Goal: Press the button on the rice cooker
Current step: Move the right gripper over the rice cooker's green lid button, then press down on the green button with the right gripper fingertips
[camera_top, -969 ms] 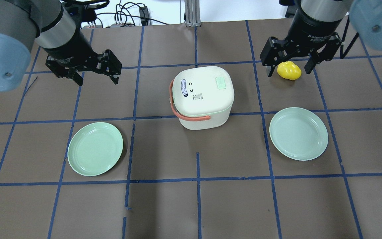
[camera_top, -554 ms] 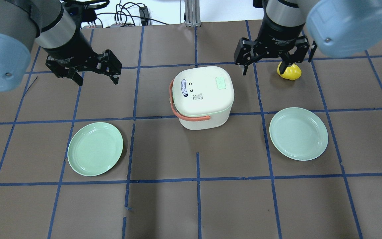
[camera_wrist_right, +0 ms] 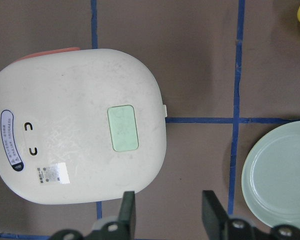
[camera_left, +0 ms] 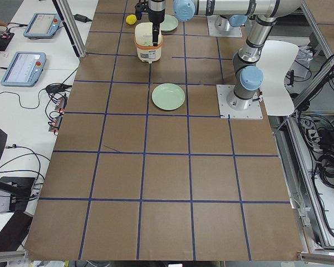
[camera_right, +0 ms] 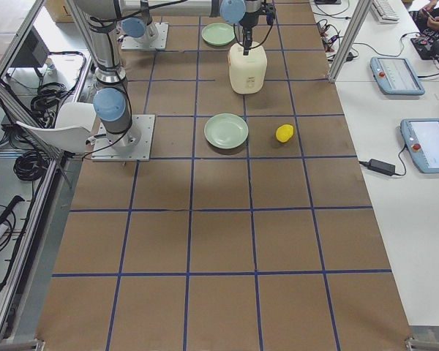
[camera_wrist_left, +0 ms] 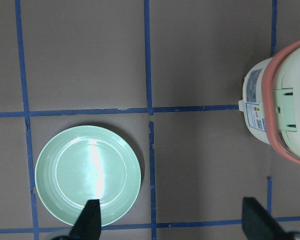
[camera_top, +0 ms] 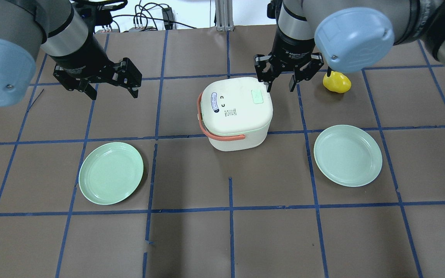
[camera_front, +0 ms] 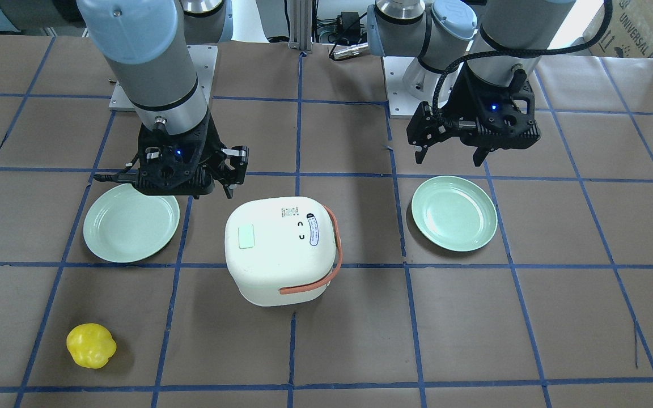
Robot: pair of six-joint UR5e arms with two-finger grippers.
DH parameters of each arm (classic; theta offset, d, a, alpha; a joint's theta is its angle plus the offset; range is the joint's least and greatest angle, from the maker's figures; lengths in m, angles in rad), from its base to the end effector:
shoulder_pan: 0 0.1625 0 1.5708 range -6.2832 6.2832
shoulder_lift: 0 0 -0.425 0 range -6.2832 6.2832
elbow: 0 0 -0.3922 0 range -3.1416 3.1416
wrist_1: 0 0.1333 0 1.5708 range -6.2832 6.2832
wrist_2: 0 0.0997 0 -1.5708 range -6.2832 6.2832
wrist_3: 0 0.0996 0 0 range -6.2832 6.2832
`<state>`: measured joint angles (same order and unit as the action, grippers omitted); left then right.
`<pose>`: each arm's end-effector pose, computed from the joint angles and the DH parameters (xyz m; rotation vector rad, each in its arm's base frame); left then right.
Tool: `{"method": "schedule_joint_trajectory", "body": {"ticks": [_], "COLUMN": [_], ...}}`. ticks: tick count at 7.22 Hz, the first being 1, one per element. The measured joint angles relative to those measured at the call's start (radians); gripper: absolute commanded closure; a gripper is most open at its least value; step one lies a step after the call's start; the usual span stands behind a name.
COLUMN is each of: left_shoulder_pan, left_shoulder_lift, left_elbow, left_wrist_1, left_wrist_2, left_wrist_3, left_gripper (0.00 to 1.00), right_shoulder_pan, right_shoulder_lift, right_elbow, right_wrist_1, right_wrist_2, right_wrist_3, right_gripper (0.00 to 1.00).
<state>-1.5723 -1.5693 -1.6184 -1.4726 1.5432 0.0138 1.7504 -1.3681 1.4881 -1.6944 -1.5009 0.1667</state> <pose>-0.1368 -0.4957 0.4752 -0.0249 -3.1132 0.0814 0.2407 -0.5407 0.4329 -0.0200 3.0720 0.0131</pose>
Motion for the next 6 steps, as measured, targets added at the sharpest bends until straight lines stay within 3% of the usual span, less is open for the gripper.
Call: {"method": "schedule_joint_trajectory", "body": {"ticks": [6], "left_shoulder_pan": [0.0], "left_shoulder_lift": [0.0], "left_elbow": [0.0], "left_wrist_1": [0.0], "left_wrist_2": [0.0], "left_wrist_3": [0.0], "left_gripper": [0.0], "right_shoulder_pan": [0.018], "right_shoulder_lift": [0.141], "right_elbow": [-0.067], "right_wrist_1": [-0.098], "right_wrist_2": [0.044], "right_wrist_3": [0.011], "right_gripper": [0.8]}}
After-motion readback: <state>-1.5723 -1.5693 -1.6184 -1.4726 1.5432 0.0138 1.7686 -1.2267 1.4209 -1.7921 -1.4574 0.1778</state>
